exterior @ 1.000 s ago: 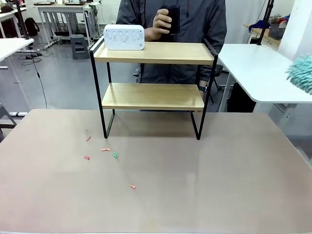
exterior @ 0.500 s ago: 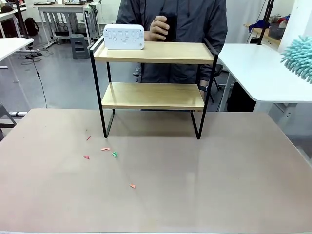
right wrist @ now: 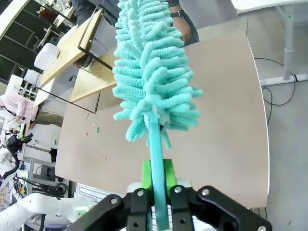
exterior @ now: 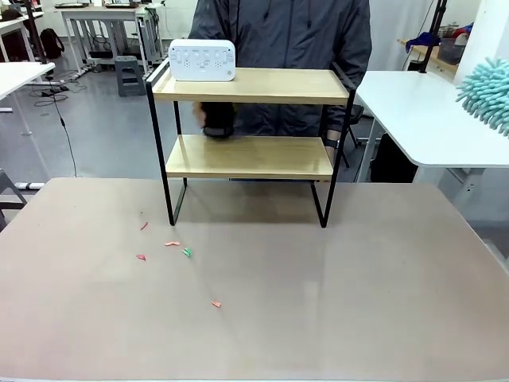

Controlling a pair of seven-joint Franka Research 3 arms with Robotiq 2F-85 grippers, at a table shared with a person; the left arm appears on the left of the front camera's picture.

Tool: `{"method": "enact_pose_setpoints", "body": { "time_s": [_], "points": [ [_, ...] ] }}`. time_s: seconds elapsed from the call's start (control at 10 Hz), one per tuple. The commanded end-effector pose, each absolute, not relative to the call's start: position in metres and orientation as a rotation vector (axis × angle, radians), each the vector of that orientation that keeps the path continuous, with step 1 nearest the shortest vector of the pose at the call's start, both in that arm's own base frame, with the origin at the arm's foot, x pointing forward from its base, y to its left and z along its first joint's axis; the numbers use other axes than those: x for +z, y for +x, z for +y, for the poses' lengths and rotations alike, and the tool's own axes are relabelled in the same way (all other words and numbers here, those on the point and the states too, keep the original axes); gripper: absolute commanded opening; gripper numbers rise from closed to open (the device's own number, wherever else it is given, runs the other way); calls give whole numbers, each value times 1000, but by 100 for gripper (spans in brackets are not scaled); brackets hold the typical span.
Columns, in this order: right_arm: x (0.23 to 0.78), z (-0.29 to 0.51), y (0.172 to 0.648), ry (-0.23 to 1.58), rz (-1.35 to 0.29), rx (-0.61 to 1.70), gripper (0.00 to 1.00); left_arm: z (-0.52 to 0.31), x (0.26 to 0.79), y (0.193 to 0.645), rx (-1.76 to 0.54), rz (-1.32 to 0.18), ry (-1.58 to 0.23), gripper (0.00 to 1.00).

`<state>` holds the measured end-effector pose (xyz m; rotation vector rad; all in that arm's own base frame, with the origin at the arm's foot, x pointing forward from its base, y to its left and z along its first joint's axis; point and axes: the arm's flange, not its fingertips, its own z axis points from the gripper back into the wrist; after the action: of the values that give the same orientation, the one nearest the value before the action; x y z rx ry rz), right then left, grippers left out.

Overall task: Clean the shelf.
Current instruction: Hand the Duster back to the human.

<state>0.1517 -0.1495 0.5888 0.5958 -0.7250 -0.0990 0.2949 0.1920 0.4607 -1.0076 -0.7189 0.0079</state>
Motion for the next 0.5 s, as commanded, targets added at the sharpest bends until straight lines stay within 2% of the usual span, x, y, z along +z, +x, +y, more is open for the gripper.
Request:
{"method": "enact_pose_setpoints", "body": {
  "time_s": [0.0, 0.4],
  "points": [
    [587, -151, 150, 590, -720, -108, 13, 191, 461, 295, 0, -747, -1019, 100],
    [587, -151, 150, 590, -720, -108, 13, 191, 461, 295, 0, -747, -1019, 100]
  ]
}}
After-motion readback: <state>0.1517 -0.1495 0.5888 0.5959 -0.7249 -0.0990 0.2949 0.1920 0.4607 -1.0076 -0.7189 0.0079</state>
